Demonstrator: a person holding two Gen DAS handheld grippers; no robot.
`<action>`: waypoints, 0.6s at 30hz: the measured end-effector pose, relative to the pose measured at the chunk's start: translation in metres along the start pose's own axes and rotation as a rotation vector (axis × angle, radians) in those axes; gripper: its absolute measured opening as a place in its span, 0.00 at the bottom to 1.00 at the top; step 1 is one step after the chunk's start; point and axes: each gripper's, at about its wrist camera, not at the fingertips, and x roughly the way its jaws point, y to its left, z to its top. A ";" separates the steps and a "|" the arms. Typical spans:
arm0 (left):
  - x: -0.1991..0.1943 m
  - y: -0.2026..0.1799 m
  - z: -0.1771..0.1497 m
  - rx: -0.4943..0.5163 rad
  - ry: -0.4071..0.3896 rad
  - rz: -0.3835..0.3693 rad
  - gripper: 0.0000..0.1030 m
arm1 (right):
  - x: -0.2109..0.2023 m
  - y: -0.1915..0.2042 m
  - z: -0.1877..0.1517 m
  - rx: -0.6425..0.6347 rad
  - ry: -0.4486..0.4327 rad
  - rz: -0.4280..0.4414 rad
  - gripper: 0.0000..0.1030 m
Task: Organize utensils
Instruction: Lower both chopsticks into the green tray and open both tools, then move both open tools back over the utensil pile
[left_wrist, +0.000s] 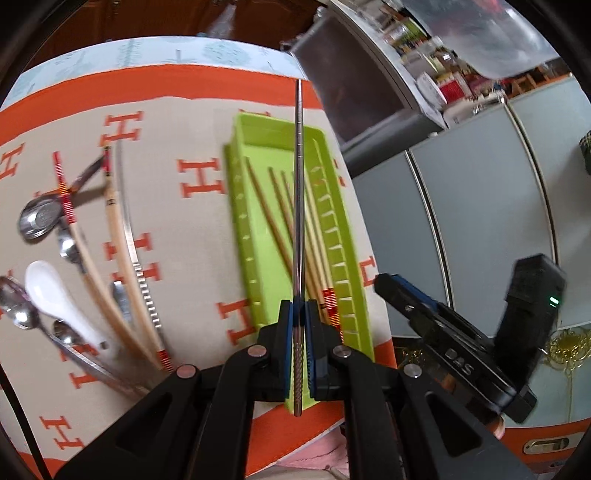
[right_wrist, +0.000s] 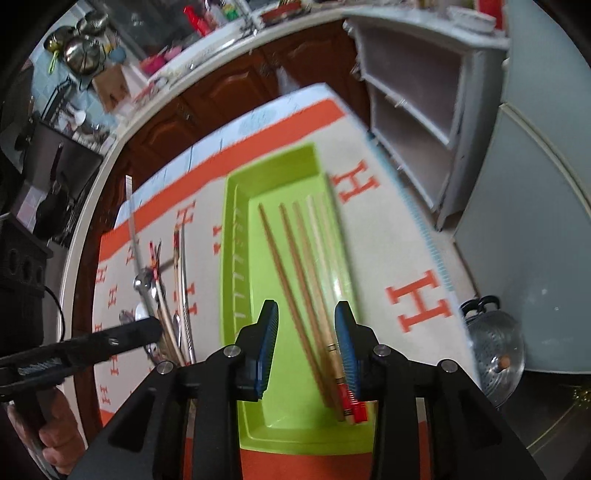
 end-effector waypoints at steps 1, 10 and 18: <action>0.005 -0.004 0.002 0.001 0.009 0.005 0.03 | -0.006 -0.003 0.000 0.007 -0.015 -0.004 0.31; 0.043 -0.025 0.004 0.025 0.027 0.141 0.40 | -0.046 -0.031 -0.010 0.051 -0.081 -0.026 0.32; 0.029 -0.021 -0.015 0.082 -0.028 0.256 0.47 | -0.053 -0.028 -0.020 0.032 -0.080 0.000 0.32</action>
